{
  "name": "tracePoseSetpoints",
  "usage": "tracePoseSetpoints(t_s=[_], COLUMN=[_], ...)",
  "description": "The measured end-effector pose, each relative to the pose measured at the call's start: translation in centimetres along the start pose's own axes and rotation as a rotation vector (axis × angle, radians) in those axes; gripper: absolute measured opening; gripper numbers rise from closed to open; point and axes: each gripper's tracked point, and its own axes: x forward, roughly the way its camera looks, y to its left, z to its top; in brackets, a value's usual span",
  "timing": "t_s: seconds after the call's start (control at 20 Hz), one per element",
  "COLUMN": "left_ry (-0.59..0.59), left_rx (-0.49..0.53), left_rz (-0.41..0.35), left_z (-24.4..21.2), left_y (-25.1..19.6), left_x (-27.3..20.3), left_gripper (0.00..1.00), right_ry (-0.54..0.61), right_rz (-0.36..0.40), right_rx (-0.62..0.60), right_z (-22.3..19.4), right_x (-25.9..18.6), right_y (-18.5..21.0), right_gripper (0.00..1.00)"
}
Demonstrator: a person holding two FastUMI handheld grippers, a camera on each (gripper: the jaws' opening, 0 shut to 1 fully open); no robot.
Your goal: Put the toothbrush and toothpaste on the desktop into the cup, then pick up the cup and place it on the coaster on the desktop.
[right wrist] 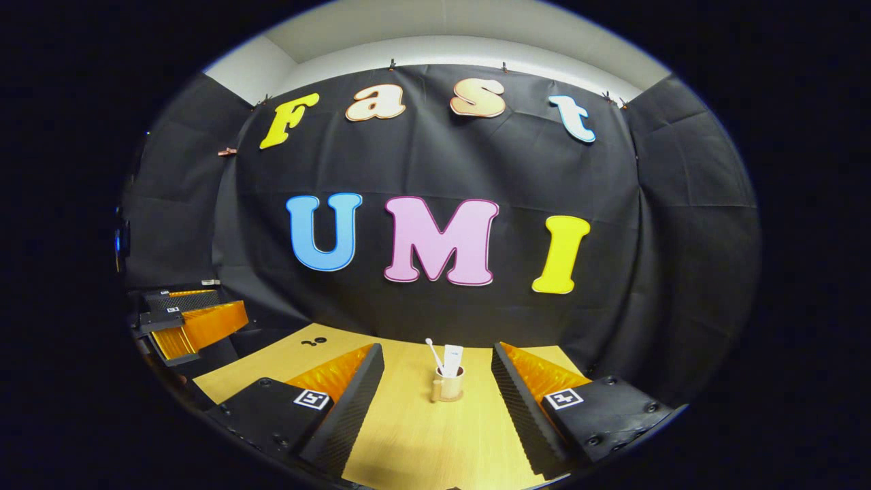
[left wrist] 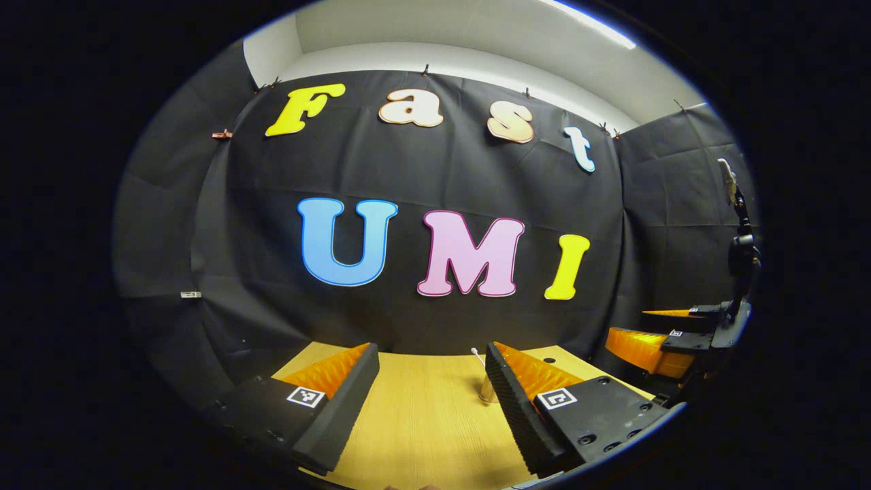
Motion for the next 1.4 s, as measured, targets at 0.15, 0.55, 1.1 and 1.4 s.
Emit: tracePoseSetpoints(t_s=[0.15,0.55,1.1,1.4], left_ry=[0.002,0.041,0.107,0.119], left_rx=[0.005,-0.011,-0.059,-0.046], left_rz=[-0.020,-0.027,0.090,0.097], left_z=[-0.3,-2.4,-5.5,-6.9], left_y=[-0.7,-1.1,2.2,2.1], left_x=[0.0,-1.1,-3.1,-4.3], left_gripper=[0.98,0.97,0.97,0.98], right_ry=[0.004,0.011,0.051,0.063], right_rz=[-0.033,-0.044,-0.001,0.000], right_rx=[0.019,0.021,0.044,0.033], right_z=[0.0,-0.6,-2.2,-2.7], right_x=[-0.2,-0.9,-1.5,-2.7], right_y=[-1.3,-1.8,-0.9,-1.4], right_gripper=[0.97,0.98,0.98,0.98])
